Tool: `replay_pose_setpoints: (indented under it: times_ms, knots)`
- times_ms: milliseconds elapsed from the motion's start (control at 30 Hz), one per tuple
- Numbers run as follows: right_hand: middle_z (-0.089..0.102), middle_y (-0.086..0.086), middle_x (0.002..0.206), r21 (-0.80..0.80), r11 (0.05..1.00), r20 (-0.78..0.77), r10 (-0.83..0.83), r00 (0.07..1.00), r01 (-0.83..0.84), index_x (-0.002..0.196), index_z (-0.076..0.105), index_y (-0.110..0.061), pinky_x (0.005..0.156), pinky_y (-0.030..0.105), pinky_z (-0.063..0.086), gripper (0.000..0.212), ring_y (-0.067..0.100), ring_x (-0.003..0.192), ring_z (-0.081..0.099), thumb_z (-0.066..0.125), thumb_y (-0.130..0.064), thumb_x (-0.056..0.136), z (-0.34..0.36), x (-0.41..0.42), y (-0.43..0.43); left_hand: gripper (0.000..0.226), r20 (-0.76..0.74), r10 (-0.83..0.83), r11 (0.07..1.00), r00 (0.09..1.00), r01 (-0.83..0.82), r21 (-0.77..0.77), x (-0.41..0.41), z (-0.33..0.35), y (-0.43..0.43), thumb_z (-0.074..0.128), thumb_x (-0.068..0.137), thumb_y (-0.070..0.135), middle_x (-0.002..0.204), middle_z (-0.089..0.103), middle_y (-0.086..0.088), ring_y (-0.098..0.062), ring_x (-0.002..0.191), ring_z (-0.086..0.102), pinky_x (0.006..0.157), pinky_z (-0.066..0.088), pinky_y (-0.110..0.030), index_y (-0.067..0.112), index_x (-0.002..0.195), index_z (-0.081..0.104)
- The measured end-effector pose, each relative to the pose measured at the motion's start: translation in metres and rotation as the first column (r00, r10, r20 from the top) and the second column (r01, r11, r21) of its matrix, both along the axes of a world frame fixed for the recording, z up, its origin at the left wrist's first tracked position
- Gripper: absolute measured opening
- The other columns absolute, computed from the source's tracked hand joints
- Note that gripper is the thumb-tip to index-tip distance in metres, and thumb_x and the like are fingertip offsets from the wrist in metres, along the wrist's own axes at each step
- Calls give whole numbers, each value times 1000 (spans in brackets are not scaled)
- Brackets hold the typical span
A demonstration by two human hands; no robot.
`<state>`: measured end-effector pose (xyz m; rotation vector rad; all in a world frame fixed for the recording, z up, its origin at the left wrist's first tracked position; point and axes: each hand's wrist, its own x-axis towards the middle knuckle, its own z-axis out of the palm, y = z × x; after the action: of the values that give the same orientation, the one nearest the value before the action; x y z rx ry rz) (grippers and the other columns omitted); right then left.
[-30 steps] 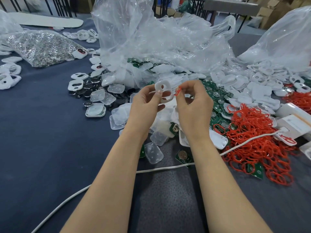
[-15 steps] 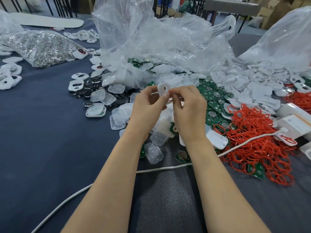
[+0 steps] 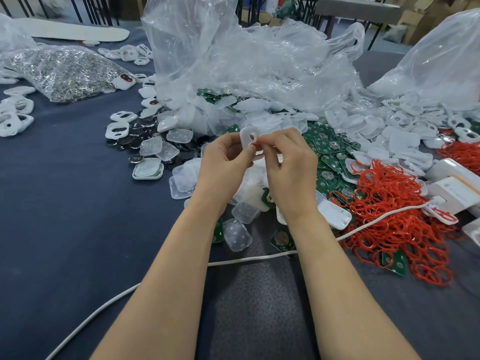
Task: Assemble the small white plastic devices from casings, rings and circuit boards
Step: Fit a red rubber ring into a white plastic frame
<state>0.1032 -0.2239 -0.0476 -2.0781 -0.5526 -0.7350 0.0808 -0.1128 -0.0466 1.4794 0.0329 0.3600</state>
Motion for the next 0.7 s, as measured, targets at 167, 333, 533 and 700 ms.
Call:
replay_pose_setpoints:
  times_ms: [167, 333, 533, 700]
  knots:
    - [66, 0, 91, 465, 885, -456, 224, 861, 15, 97, 66, -19, 71, 20, 50, 8, 10, 80, 61, 66, -19, 89, 3, 5, -3, 15, -10, 0, 999, 1000, 0, -33, 1, 0, 2, 59, 93, 4, 84, 72, 8, 0, 78, 68, 68, 51, -13, 16, 101, 63]
    - [65, -2, 63, 800, 599, -518, 665, 538, 30, 82, 69, -10, 56, 16, 50, 18, 5, 55, 57, 56, -11, 94, 9, 9, -17, 17, -9, -135, 987, 991, 133, -94, 1, 0, 5, 59, 93, 5, 91, 74, 7, -6, 89, 69, 74, 51, -15, 15, 106, 65]
    - [61, 2, 63, 877, 472, -454, 757, 470, 87, 85, 62, -5, 50, 15, 49, 12, 6, 51, 54, 53, -6, 93, 10, 9, -17, 21, 9, -219, 972, 976, 218, -90, -1, 1, 8, 56, 94, 3, 92, 75, 9, -6, 92, 69, 76, 52, -16, 19, 104, 65]
    - [62, 1, 61, 884, 456, -446, 760, 472, 101, 81, 61, -6, 51, 15, 49, 13, 6, 50, 54, 54, -5, 92, 10, 7, -17, 23, 18, -250, 964, 968, 250, -94, -1, 1, 8, 53, 96, 3, 95, 75, 9, -7, 93, 69, 80, 52, -17, 21, 104, 65]
